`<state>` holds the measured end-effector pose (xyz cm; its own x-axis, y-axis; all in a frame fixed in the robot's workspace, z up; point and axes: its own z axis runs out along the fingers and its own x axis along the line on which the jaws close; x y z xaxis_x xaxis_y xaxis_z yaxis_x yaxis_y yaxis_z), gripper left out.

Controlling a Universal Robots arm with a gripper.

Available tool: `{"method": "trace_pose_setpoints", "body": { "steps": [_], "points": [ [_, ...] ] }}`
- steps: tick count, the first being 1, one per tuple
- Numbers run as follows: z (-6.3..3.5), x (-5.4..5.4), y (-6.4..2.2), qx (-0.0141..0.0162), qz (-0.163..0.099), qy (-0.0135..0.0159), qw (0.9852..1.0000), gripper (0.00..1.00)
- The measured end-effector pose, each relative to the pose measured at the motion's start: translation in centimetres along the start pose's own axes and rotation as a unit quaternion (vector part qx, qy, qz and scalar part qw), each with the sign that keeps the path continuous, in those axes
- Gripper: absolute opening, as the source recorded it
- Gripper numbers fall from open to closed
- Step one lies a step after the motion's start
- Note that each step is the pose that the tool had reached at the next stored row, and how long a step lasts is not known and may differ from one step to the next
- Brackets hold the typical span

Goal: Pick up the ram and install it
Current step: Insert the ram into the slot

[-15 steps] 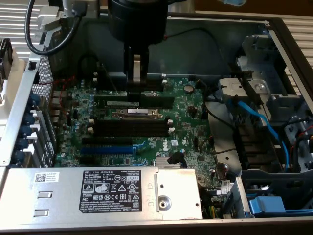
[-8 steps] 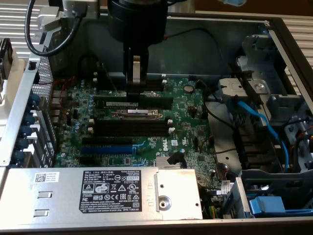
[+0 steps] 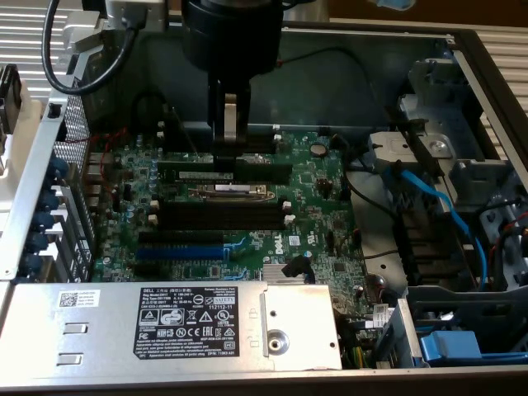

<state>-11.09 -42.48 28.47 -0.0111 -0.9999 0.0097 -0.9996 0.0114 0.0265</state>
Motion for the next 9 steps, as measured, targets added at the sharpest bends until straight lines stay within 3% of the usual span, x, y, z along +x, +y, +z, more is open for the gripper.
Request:
{"method": "trace_pose_setpoints", "body": {
  "steps": [3,6,9],
  "points": [
    [0.09,-0.01,0.00,-0.0008,0.000,-0.0001,1.0000,0.12],
    [0.18,0.00,-0.01,-0.0042,0.000,-0.0001,1.0000,0.12],
    [0.18,0.00,-0.01,-0.0043,0.000,0.0000,1.0000,0.12]
  ]
}}
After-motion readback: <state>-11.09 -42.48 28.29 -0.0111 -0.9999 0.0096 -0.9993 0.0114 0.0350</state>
